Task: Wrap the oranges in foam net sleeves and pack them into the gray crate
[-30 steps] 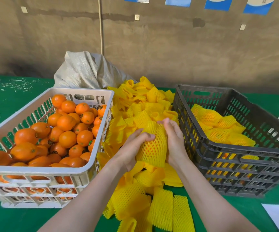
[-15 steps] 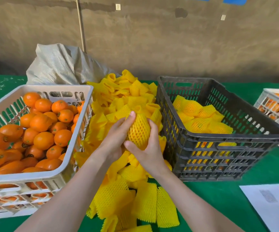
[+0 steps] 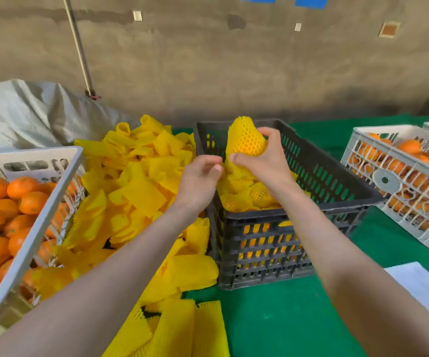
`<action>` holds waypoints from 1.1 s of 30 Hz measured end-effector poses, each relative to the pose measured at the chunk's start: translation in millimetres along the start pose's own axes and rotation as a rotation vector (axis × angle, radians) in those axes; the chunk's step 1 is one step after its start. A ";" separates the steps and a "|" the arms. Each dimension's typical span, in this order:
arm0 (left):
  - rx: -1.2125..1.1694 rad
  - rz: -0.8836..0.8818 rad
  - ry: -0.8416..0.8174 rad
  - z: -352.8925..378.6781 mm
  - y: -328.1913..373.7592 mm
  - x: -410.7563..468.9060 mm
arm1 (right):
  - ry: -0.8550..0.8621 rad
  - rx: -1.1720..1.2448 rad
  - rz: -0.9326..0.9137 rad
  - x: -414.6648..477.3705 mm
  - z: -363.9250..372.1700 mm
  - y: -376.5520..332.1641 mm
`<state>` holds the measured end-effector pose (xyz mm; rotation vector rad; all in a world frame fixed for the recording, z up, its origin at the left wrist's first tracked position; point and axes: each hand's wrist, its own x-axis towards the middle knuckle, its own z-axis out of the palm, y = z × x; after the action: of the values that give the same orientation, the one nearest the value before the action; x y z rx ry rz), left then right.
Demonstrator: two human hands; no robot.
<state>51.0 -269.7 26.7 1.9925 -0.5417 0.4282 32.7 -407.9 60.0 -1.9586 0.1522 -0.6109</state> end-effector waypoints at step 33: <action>0.202 -0.176 -0.018 -75.7 -28.6 -35.6 | -0.057 -0.528 -0.542 10.2 48.2 -1.2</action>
<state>31.5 -183.6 21.6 2.2181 -0.3406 0.3680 64.5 -372.0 48.3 -2.5507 -0.2948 -0.9314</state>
